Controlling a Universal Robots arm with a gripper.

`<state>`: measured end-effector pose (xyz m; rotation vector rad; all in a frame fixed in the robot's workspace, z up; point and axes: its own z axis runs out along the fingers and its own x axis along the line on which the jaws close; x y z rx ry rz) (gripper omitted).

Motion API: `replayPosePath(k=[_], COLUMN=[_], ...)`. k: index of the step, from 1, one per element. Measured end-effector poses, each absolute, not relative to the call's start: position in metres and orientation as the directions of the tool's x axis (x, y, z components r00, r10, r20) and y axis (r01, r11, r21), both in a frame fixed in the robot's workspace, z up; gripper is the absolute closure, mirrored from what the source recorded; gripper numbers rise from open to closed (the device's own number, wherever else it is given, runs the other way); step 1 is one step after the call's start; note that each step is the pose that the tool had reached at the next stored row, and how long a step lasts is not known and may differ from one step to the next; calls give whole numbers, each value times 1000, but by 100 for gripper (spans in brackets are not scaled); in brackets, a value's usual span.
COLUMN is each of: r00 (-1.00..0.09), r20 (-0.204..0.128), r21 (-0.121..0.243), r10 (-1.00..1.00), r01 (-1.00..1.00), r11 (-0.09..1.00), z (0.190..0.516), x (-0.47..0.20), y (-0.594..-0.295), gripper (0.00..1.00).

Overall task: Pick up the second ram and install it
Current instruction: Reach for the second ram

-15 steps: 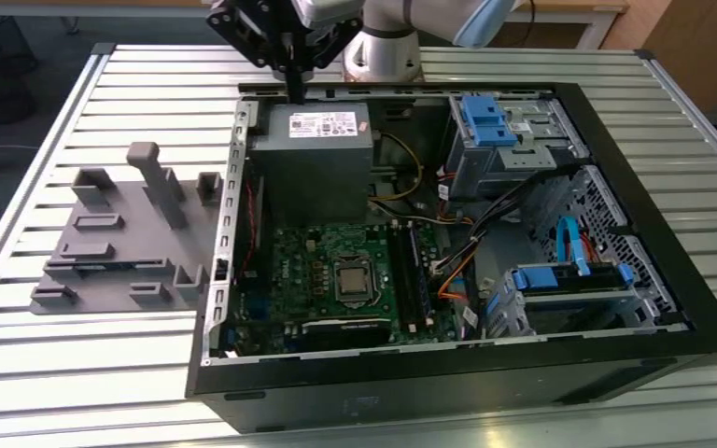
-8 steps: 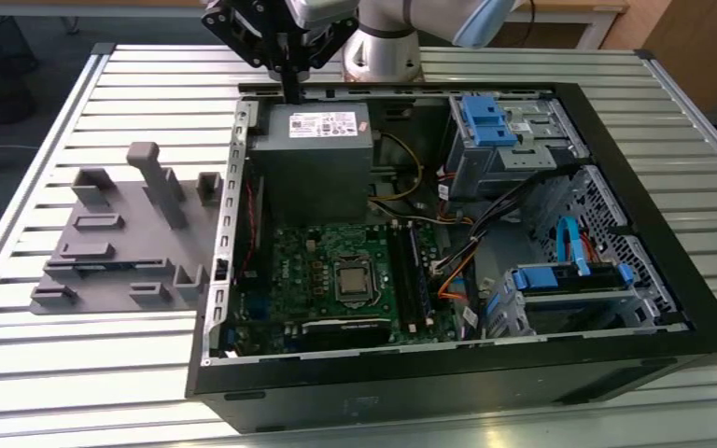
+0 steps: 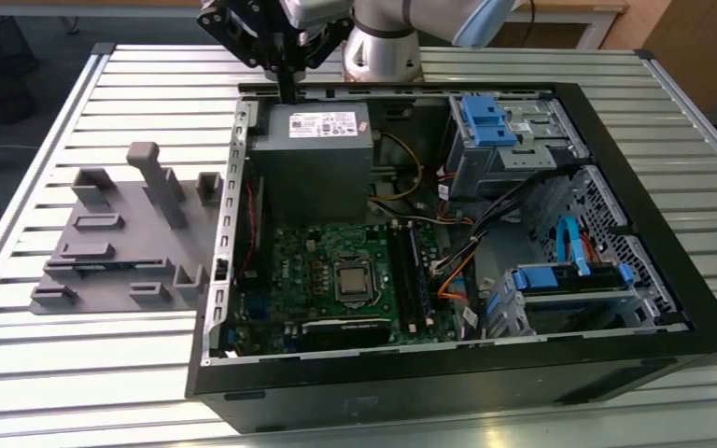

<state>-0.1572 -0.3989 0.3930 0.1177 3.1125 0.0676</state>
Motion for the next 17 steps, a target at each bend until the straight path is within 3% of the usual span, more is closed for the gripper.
replayPosePath(k=[17], r00=[-997], r20=[-24], r21=[44], r10=[76], r01=[75], r11=[996], z=[393], x=[-162], y=[-399], gripper=[89])
